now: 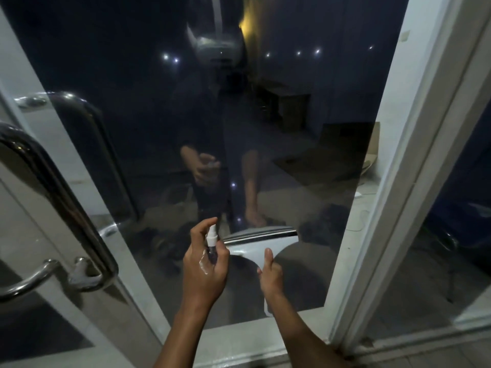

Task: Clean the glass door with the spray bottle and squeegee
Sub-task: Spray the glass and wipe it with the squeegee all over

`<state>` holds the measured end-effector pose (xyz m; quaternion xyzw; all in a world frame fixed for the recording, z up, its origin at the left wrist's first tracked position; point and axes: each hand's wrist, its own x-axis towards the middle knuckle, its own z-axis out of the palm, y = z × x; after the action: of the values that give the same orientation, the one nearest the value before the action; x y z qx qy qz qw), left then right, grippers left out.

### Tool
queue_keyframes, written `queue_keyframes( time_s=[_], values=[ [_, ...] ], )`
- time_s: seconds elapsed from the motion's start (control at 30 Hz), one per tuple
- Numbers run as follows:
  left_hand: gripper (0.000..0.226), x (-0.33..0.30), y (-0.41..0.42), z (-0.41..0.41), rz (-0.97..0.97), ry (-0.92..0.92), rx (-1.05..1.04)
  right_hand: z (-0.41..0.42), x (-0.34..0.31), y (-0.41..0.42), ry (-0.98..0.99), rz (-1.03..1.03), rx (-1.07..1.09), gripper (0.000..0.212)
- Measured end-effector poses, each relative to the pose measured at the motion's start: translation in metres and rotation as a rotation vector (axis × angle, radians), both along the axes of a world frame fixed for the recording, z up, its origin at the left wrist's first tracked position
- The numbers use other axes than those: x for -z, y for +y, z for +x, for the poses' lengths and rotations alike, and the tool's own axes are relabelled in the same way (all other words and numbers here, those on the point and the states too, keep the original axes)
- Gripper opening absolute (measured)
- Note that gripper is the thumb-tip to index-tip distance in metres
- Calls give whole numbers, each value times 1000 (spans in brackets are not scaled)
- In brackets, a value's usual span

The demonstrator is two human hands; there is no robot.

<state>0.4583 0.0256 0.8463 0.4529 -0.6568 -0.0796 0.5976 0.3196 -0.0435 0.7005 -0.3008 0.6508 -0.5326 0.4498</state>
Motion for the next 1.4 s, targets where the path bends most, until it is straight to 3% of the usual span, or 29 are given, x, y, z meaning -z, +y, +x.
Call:
queue_keyframes(
  time_s=[0.17,0.37,0.53,0.93,1.13,1.23,1.4],
  values=[
    [34,8,4,-7,38,-1,10,-17,-1,7,32,18,-39,64],
    [35,23,-4,-27,106,12,87,-79,-35,2,-7,-73,238,80],
    [35,39,-26,-40,111,-7,151,-120,-59,-30,11,-102,300,68],
    [40,124,-23,-9,222,-18,144,-32,103,16,-162,81,222,63],
    [43,114,-26,12,190,32,81,-8,17,4,-372,-112,334,66],
    [41,107,-20,31,153,78,80,36,-41,-6,-295,-354,196,68],
    [40,103,-7,69,123,99,43,102,-87,-25,-207,-462,75,65]
  ],
)
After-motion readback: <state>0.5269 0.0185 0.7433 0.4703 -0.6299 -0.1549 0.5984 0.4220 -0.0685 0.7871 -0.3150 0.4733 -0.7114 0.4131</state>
